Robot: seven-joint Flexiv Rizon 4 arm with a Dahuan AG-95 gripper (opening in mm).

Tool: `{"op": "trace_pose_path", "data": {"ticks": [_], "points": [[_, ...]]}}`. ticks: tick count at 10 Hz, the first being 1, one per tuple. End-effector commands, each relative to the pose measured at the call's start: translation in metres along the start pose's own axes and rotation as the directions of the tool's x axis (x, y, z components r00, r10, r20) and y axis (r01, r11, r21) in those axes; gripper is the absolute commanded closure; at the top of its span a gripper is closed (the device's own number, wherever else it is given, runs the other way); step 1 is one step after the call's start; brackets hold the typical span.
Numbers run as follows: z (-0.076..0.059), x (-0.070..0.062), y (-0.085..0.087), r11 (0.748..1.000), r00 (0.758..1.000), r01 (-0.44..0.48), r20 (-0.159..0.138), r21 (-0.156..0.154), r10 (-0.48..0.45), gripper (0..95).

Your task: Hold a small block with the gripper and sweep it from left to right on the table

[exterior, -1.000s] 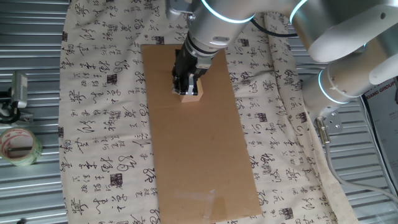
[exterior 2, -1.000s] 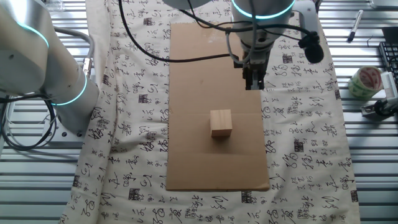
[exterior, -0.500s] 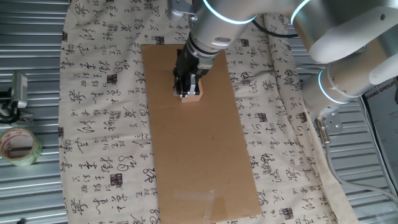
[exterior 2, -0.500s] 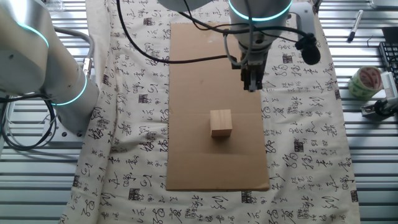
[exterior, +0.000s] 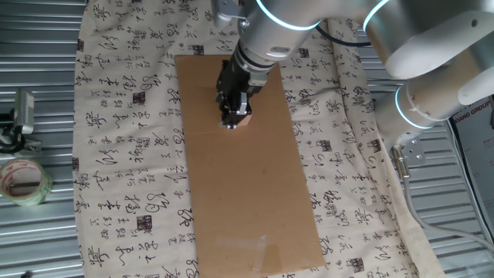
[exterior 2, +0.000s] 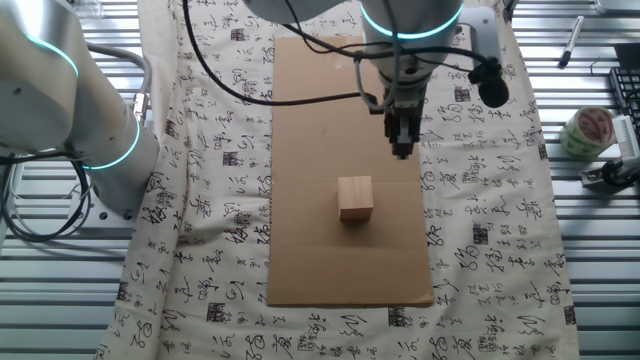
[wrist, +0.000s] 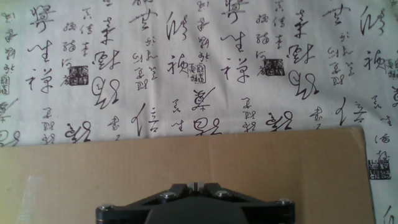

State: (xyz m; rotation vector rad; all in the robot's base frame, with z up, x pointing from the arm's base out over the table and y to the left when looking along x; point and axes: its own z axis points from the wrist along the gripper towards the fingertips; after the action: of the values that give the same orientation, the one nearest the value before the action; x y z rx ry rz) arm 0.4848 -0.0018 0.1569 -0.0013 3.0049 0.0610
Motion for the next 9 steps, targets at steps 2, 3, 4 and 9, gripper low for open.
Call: {"op": "trace_pose_path", "data": {"ticks": [2, 3, 4, 9], "points": [[0.0026, 0.0033, -0.0031, 1.000, 1.000, 0.010, 0.006, -0.014, -0.010, 0.0], [0.0033, 0.0047, -0.0054, 1.000, 1.000, 0.010, 0.006, -0.022, -0.010, 0.0], [0.0037, 0.0058, -0.0067, 1.000, 1.000, 0.002, 0.006, -0.029, -0.002, 0.0], [0.0102, 0.0102, -0.0107, 1.000, 1.000, -0.009, -0.003, -0.014, 0.009, 0.0]]}}
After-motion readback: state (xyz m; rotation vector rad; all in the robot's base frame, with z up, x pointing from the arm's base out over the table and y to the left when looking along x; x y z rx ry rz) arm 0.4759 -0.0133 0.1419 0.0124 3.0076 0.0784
